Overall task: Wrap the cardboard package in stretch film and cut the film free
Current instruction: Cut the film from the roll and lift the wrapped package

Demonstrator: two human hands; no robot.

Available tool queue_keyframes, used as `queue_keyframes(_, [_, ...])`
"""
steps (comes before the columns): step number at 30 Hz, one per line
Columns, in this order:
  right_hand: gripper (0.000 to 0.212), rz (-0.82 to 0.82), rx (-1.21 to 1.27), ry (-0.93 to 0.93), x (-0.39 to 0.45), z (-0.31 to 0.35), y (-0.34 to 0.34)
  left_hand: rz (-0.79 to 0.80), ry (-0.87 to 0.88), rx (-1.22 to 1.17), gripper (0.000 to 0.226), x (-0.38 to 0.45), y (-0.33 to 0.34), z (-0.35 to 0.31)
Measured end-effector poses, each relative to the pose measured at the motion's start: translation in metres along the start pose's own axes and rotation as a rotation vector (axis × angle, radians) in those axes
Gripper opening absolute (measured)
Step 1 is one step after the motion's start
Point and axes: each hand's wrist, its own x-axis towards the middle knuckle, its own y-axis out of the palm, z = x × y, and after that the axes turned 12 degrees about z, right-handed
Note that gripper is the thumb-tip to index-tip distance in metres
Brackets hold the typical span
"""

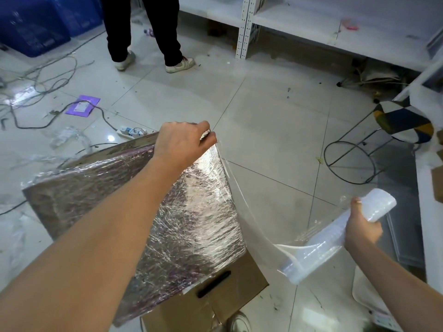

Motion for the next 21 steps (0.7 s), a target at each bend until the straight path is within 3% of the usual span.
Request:
queue_keyframes(6, [0.083,-0.094,0.011,0.038,0.016,-0.005,-0.023,-0.045,0.002,-0.016,0.046,0.003,0.000,0.007])
queue_keyframes(10, [0.078,-0.080,-0.134,-0.029,0.017,0.000,-0.031,-0.050,0.007,-0.006,0.053,0.004,0.003,0.006])
queue_keyframes(16, [0.069,0.157,-0.733,-0.286,0.028,0.004,-0.052,-0.058,-0.018,0.007,0.034,0.009,-0.002,0.008])
queue_keyframes(21, [0.058,0.280,-0.706,-0.278,0.021,0.003,-0.030,-0.018,0.027,0.053,0.034,0.005,0.000,0.004])
